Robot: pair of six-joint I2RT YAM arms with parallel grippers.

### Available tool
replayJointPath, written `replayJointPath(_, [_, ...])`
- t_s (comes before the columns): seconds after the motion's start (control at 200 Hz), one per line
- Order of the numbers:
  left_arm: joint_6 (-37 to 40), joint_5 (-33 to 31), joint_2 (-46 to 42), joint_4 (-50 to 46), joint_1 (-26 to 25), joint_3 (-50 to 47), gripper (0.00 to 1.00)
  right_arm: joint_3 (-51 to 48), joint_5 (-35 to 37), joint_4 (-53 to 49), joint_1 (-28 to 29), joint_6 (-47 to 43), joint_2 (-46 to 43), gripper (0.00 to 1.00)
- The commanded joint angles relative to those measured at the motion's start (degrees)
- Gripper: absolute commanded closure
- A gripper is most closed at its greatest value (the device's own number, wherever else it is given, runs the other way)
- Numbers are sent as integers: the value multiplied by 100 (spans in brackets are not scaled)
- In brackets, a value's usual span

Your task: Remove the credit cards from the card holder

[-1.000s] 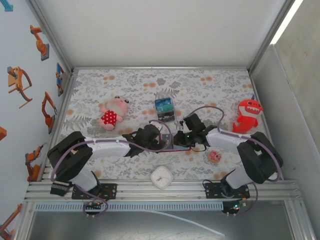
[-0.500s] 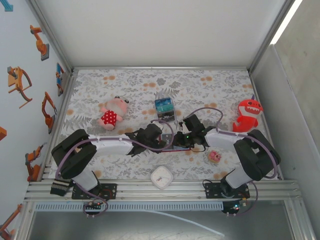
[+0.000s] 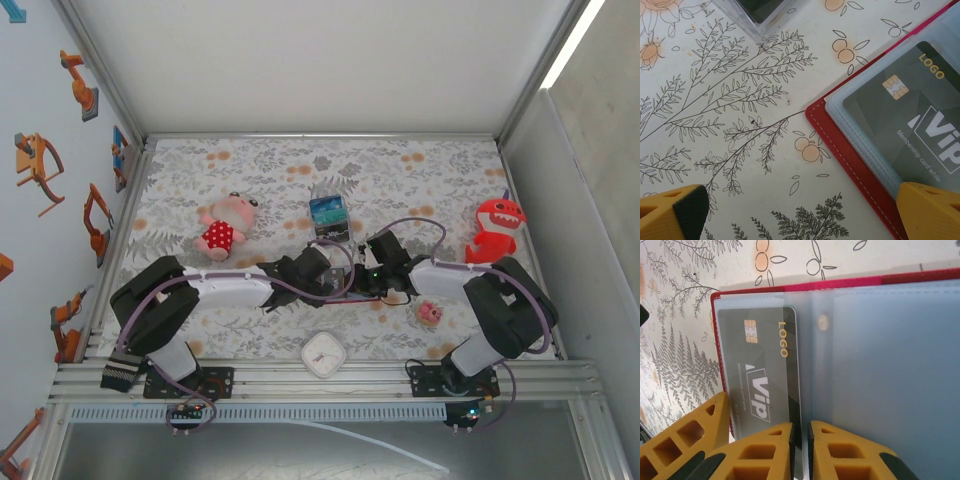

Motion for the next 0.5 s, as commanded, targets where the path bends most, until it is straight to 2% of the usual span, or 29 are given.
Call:
replayJointPath(0.0, [129, -111, 102, -312, -67, 176, 3, -70, -155, 186, -45, 90, 61, 85])
replayJointPath(0.496, [54, -108, 133, -515, -85, 259, 3, -191, -512, 691, -161, 283, 227, 85])
